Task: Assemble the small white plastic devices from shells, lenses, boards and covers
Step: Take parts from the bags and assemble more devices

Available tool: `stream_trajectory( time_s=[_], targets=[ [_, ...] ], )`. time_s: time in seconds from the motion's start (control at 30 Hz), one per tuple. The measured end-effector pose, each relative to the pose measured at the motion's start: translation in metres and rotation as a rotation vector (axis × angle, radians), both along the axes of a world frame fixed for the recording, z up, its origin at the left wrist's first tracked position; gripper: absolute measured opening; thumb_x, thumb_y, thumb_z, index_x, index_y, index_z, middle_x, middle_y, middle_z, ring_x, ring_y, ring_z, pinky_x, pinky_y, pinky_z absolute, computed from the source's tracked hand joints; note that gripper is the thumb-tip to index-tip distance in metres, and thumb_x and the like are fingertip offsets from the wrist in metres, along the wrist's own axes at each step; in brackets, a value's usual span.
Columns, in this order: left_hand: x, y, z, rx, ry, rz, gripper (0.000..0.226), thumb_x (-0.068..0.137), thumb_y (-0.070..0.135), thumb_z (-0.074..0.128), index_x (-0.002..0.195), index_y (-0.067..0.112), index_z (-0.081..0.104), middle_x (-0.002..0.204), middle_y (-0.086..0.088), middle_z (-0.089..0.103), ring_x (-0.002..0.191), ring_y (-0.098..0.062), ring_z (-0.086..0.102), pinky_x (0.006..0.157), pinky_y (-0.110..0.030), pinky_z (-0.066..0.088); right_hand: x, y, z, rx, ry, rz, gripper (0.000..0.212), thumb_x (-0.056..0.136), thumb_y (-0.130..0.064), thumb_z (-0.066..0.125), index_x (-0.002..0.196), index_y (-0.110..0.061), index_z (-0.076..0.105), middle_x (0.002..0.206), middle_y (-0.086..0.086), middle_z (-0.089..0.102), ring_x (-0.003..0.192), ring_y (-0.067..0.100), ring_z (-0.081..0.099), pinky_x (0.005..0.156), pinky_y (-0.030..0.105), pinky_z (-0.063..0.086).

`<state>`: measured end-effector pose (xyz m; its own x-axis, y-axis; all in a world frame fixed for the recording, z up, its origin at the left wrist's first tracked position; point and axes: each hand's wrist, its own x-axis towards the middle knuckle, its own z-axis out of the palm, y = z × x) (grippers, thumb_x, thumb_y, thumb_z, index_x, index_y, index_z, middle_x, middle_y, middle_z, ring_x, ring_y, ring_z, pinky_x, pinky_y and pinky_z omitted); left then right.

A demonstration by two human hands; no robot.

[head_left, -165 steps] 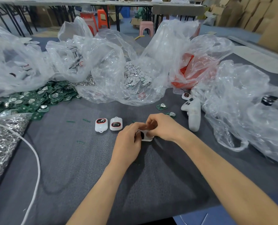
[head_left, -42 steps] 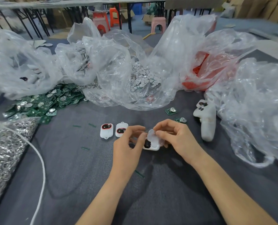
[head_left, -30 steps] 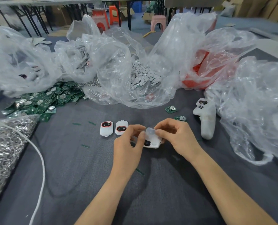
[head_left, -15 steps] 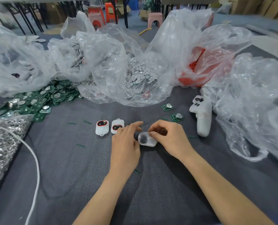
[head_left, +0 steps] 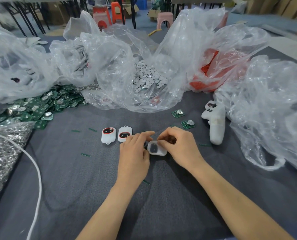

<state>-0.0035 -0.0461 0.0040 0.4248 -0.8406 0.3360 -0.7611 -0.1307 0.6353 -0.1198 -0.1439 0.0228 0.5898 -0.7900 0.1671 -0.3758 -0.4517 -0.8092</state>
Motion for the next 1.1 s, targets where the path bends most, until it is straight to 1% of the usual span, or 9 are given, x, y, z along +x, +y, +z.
stream_trajectory(
  time_s=[0.1, 0.2, 0.3, 0.37, 0.43, 0.7, 0.9, 1.0, 1.1],
  targets=[
    [0.000, 0.000, 0.002, 0.001, 0.005, 0.000, 0.064, 0.064, -0.015, 0.050, 0.115, 0.021, 0.062, 0.099, 0.008, 0.064, 0.098, -0.023, 0.056, 0.088, -0.047, 0.043, 0.000, 0.001, 0.000, -0.004, 0.016, 0.005, 0.005, 0.078, -0.013, 0.075, 0.078, -0.016, 0.072, 0.077, -0.001, 0.062, 0.067, 0.005, 0.054, 0.063, 0.012, 0.041],
    [-0.001, 0.000, 0.002, -0.006, 0.012, 0.010, 0.062, 0.064, -0.015, 0.049, 0.111, 0.022, 0.062, 0.098, 0.011, 0.063, 0.097, -0.021, 0.055, 0.088, -0.045, 0.043, 0.000, 0.001, 0.000, -0.011, 0.035, 0.014, 0.004, 0.078, -0.014, 0.075, 0.079, -0.016, 0.072, 0.078, -0.001, 0.062, 0.068, 0.007, 0.055, 0.064, 0.014, 0.042],
    [-0.001, 0.000, 0.002, -0.011, 0.019, 0.015, 0.051, 0.062, -0.016, 0.048, 0.097, 0.019, 0.061, 0.094, 0.010, 0.061, 0.093, -0.021, 0.054, 0.084, -0.043, 0.043, 0.001, 0.001, 0.000, -0.016, 0.050, 0.024, 0.005, 0.078, -0.015, 0.076, 0.080, -0.014, 0.071, 0.077, -0.001, 0.061, 0.064, 0.005, 0.051, 0.062, 0.016, 0.040],
    [-0.001, 0.001, 0.002, -0.007, -0.019, 0.009, 0.043, 0.061, -0.016, 0.049, 0.085, 0.018, 0.060, 0.091, 0.009, 0.059, 0.090, -0.023, 0.052, 0.079, -0.041, 0.040, 0.001, 0.000, 0.000, -0.019, 0.061, 0.036, 0.006, 0.078, -0.014, 0.076, 0.079, -0.014, 0.069, 0.076, -0.001, 0.061, 0.062, 0.003, 0.048, 0.060, 0.014, 0.038],
    [-0.001, 0.001, 0.001, -0.002, -0.026, 0.014, 0.039, 0.062, -0.015, 0.049, 0.080, 0.018, 0.059, 0.092, 0.008, 0.059, 0.091, -0.022, 0.051, 0.079, -0.039, 0.039, 0.001, 0.000, 0.001, -0.007, 0.066, 0.045, 0.007, 0.078, -0.013, 0.075, 0.078, -0.015, 0.069, 0.076, -0.001, 0.061, 0.061, 0.002, 0.048, 0.060, 0.011, 0.037],
    [-0.001, 0.000, 0.000, -0.023, -0.027, 0.015, 0.038, 0.062, -0.016, 0.050, 0.082, 0.014, 0.063, 0.090, 0.004, 0.063, 0.089, -0.023, 0.054, 0.079, -0.045, 0.043, -0.002, -0.003, 0.003, 0.038, 0.075, 0.069, 0.007, 0.079, -0.008, 0.073, 0.080, -0.015, 0.071, 0.073, -0.005, 0.064, 0.060, -0.002, 0.053, 0.059, 0.007, 0.039],
    [-0.001, -0.001, 0.001, -0.044, -0.025, -0.005, 0.036, 0.060, -0.016, 0.051, 0.071, 0.018, 0.058, 0.089, 0.005, 0.064, 0.087, -0.025, 0.056, 0.076, -0.049, 0.045, -0.002, -0.005, 0.003, -0.014, 0.085, 0.086, 0.010, 0.077, -0.006, 0.075, 0.083, -0.013, 0.070, 0.082, 0.001, 0.058, 0.066, 0.010, 0.050, 0.062, 0.011, 0.038],
    [0.000, 0.000, 0.001, -0.052, -0.011, -0.006, 0.035, 0.060, -0.015, 0.051, 0.070, 0.018, 0.058, 0.089, 0.004, 0.064, 0.088, -0.026, 0.057, 0.076, -0.050, 0.044, -0.003, -0.007, 0.003, 0.000, 0.087, 0.078, 0.010, 0.077, -0.009, 0.076, 0.083, -0.015, 0.069, 0.082, -0.001, 0.058, 0.065, 0.006, 0.051, 0.063, 0.009, 0.039],
    [-0.001, 0.000, 0.002, -0.046, -0.008, -0.007, 0.032, 0.061, -0.013, 0.051, 0.070, 0.016, 0.059, 0.090, 0.002, 0.064, 0.089, -0.026, 0.057, 0.078, -0.051, 0.044, -0.008, -0.013, 0.004, 0.078, 0.045, 0.053, 0.009, 0.081, -0.010, 0.072, 0.083, -0.019, 0.068, 0.080, -0.004, 0.064, 0.059, 0.001, 0.052, 0.061, 0.009, 0.039]
  ],
)
